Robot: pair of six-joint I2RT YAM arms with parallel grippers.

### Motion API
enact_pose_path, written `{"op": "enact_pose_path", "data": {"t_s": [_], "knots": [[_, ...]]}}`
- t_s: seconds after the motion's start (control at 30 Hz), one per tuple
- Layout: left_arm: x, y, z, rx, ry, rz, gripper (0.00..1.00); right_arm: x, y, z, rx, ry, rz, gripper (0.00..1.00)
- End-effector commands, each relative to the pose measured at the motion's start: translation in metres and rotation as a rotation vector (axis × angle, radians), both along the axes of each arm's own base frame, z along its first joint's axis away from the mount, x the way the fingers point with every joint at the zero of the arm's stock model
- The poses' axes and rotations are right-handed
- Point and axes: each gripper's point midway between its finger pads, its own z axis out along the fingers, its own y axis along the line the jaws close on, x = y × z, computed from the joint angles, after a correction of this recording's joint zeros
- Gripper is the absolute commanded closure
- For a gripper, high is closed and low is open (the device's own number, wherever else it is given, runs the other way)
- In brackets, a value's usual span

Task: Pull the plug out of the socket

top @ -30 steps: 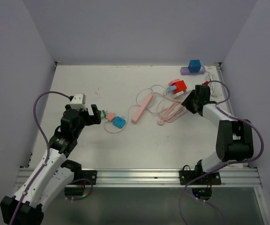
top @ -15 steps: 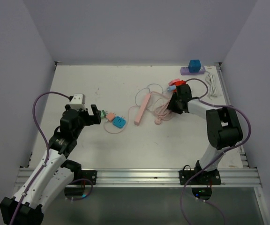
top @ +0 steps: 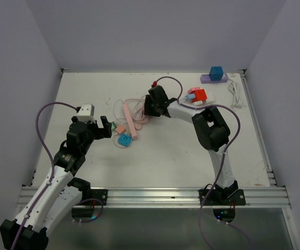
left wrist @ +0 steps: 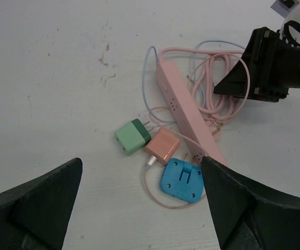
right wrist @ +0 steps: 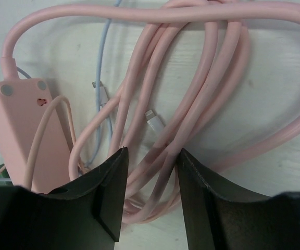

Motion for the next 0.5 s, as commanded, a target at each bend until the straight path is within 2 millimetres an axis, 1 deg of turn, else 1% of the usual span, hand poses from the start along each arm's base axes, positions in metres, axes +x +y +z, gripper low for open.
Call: {"op": "enact_pose_path", "data": {"t_s": [0.0,0.03,0.1,0.13,0.17,0.2,0.23,0.27,0.3,0.33,0.37,0.4,0.47], "knots": [[0.005,0.005,0.010,-0.003,-0.044,0.028,0.00,-0.004,0.028,0.019,0.022,0.007,0.077,0.53],[0.005,0.005,0.011,-0.003,-0.046,0.028,0.00,-0.003,0.029,0.029,0.019,-0.012,0.093,0.53],[0.005,0.006,0.010,-0.001,-0.043,0.033,0.00,-0.001,0.025,0.042,0.000,-0.034,0.098,0.48],[0.005,0.005,0.010,-0.001,-0.043,0.031,0.00,-0.001,0.019,0.056,-0.027,-0.066,0.109,0.44],[0.005,0.005,0.010,0.000,-0.043,0.031,0.01,0.000,0.014,0.063,-0.044,-0.080,0.110,0.36],[0.005,0.006,0.010,0.001,-0.043,0.032,0.00,0.003,0.009,0.072,-0.061,-0.102,0.106,0.32],[0.005,0.005,0.010,0.000,-0.044,0.031,0.01,0.007,-0.002,0.079,-0.085,-0.119,0.104,0.29],[0.005,0.006,0.011,0.000,-0.046,0.032,0.01,0.007,-0.009,0.094,-0.089,-0.138,0.099,0.24],[0.005,0.006,0.010,0.000,-0.045,0.032,0.00,0.014,-0.025,0.099,-0.102,-0.147,0.070,0.22],[0.005,0.005,0.011,-0.001,-0.046,0.031,0.00,0.017,-0.036,0.104,-0.117,-0.151,0.058,0.21],[0.005,0.005,0.011,0.000,-0.048,0.030,0.01,0.020,-0.047,0.117,-0.119,-0.169,0.035,0.19],[0.005,0.005,0.010,0.003,-0.045,0.030,0.00,0.030,-0.068,0.120,-0.136,-0.171,-0.011,0.18],[0.005,0.005,0.010,0.004,-0.042,0.030,0.00,0.039,-0.100,0.129,-0.178,-0.185,-0.093,0.17]]}}
